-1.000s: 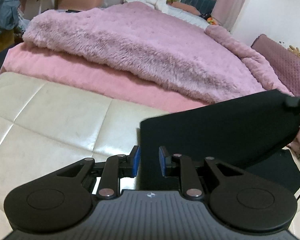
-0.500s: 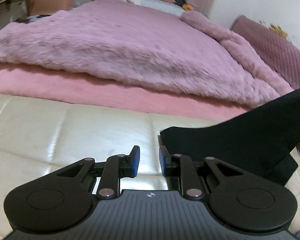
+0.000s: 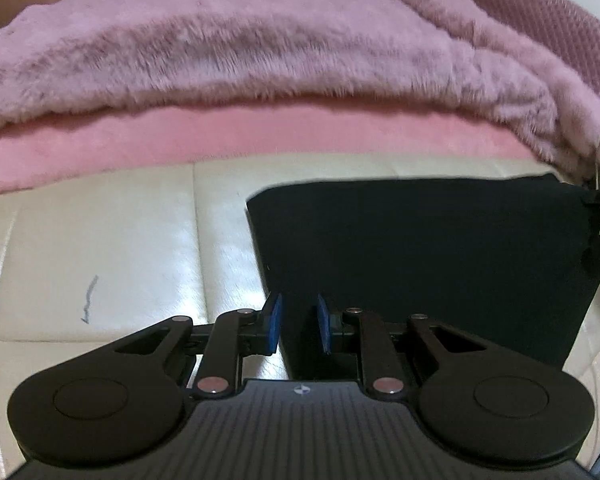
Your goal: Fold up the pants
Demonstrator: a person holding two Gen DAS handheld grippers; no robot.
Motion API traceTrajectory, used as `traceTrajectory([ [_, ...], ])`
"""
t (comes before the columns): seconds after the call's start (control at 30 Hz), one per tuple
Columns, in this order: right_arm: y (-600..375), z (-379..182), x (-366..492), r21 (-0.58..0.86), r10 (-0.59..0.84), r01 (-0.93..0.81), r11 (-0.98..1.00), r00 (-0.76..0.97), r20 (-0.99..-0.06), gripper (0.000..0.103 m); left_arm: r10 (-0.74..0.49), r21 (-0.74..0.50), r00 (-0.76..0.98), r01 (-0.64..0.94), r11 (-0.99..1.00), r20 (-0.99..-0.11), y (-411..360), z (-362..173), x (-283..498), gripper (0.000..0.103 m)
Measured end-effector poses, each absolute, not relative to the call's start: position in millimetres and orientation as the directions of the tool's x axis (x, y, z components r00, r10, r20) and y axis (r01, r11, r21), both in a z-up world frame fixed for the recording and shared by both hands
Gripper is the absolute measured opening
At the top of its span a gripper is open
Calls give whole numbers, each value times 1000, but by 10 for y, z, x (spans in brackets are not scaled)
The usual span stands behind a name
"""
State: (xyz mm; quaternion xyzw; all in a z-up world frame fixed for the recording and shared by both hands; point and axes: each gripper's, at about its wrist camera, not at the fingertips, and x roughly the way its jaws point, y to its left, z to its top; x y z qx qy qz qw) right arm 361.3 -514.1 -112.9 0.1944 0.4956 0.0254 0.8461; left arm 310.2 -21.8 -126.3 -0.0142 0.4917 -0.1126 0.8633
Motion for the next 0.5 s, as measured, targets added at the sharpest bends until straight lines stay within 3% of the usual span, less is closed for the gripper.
traceTrajectory([
  [0.23,-5095,-1405,3630,287,193,118,951,500,-845,0,-198,-129,497,170,977,-845,-213,-1281,3128,22],
  [0.5,-4848,-454,3527,171,177,-73,983,643,-745,0,-203,-131,526,171,977,-826,-223,-1194,3271,22],
])
